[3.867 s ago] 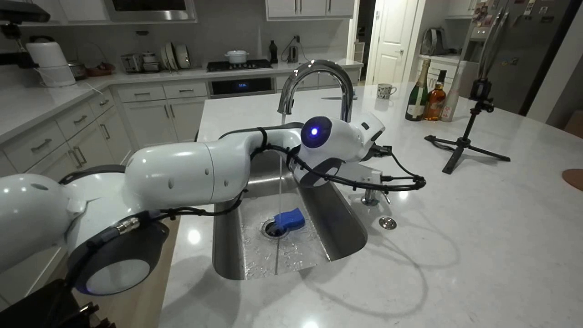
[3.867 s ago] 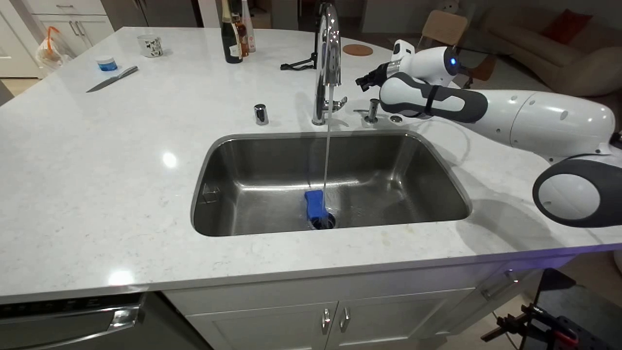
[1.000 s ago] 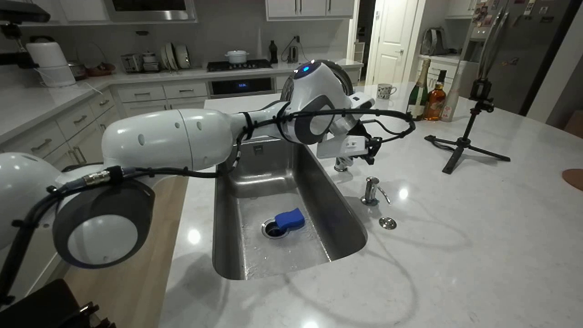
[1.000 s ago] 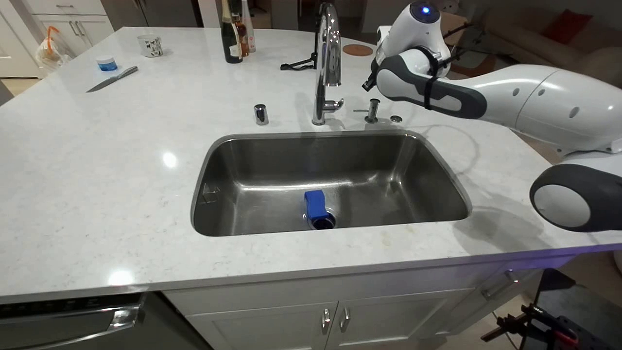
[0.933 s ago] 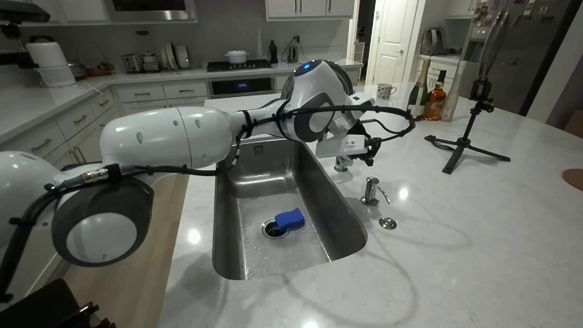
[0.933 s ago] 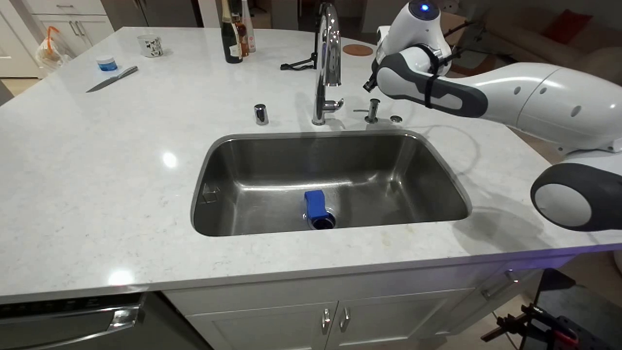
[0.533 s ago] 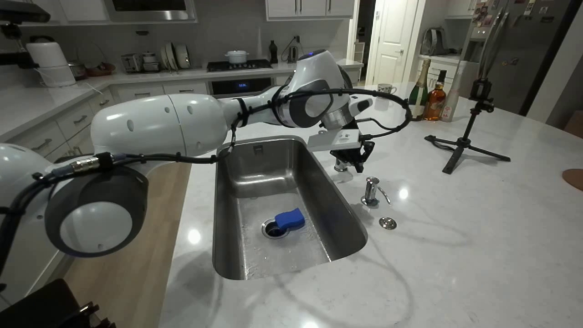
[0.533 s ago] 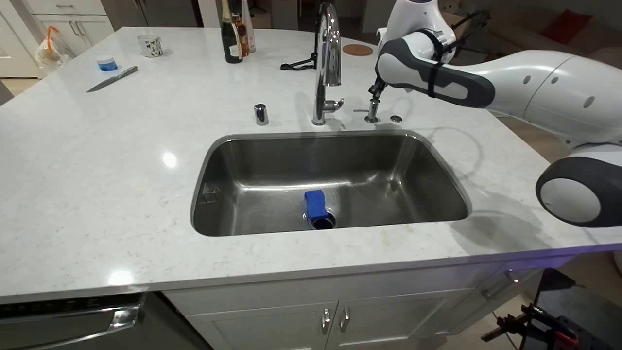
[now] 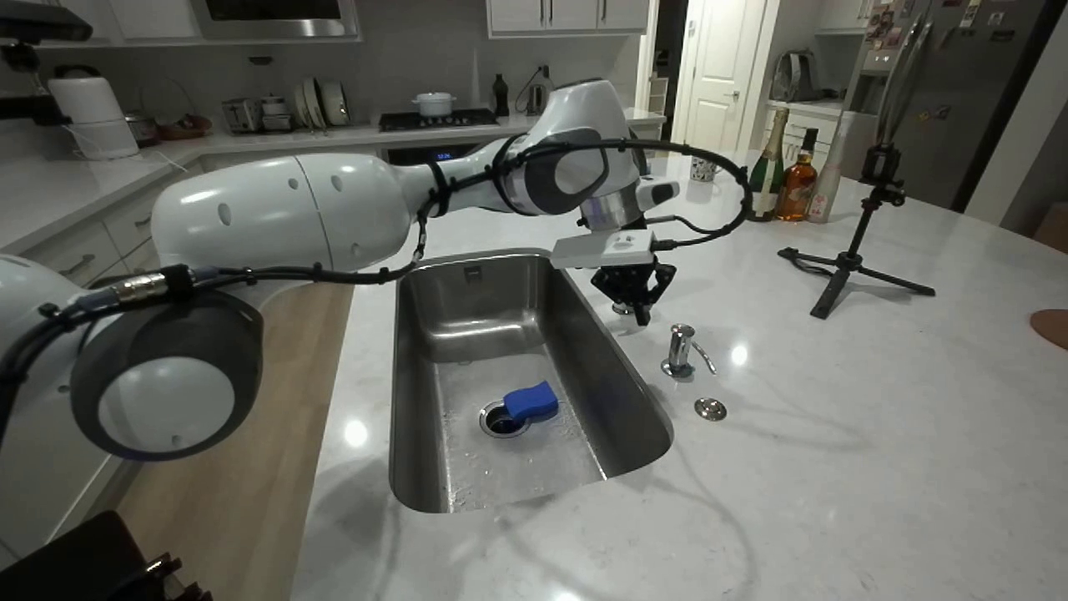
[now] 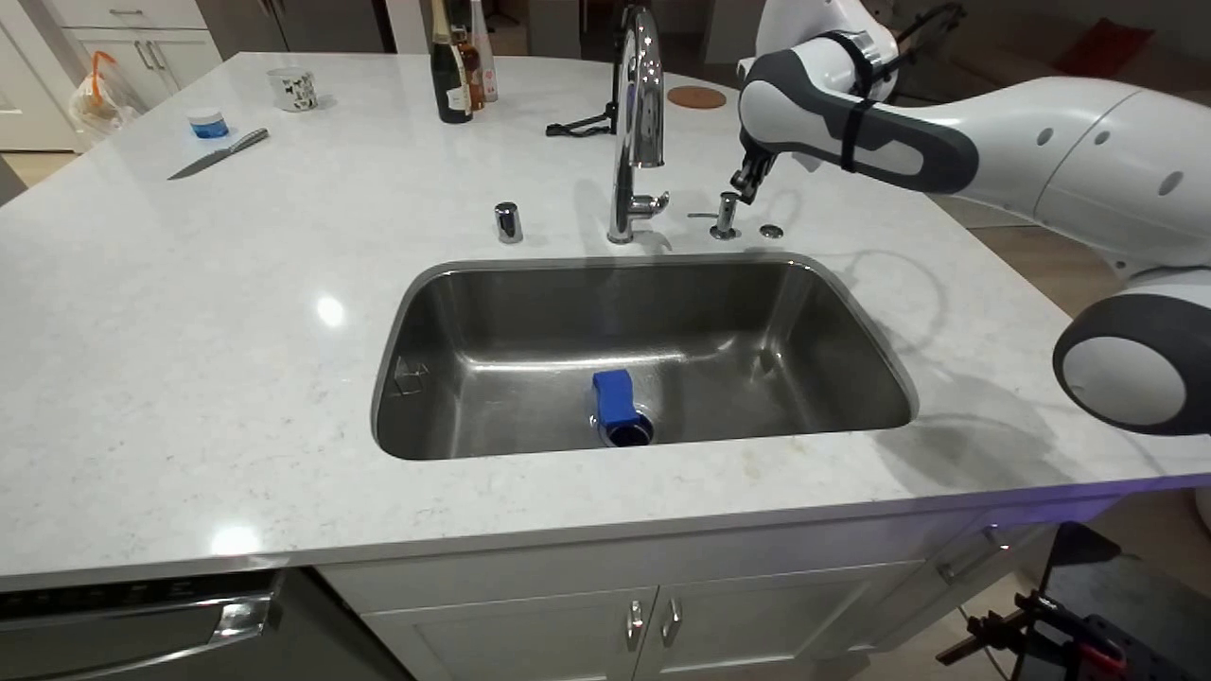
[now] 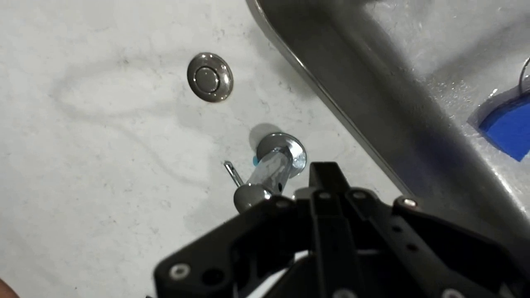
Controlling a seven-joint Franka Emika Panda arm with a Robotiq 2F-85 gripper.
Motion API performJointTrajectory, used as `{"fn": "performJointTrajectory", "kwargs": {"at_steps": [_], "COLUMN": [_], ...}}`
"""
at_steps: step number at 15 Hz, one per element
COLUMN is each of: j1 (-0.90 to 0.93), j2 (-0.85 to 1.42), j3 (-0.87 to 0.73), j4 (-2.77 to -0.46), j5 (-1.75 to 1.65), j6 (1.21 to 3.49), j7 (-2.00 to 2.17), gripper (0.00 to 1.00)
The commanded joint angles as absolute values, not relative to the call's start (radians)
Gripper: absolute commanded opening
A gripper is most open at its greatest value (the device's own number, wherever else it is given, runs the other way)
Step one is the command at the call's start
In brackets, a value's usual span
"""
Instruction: Turn off the tap
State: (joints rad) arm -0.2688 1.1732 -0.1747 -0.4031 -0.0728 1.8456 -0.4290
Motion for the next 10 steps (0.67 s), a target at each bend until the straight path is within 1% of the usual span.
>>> {"fn": "performJointTrajectory", "kwargs": {"at_steps": [1,2,3,4,10], "j1": [-0.281,-0.282,-0.282,-0.282,-0.282], "j2": [1.214,1.214,1.214,1.214,1.214], "j3": [-0.147,-0.147,-0.147,-0.147,-0.146], "j4": [-0.325,-0.325,-0.325,-0.325,-0.325], "j5": [-0.095,-0.095,-0.095,-0.095,-0.095], "j6": [1.81,1.81,1.81,1.81,1.81], "j7": [-0.426,-0.426,-0.426,-0.426,-0.426], "gripper": [0.09,0.16,0.25,0.27,0.27]}}
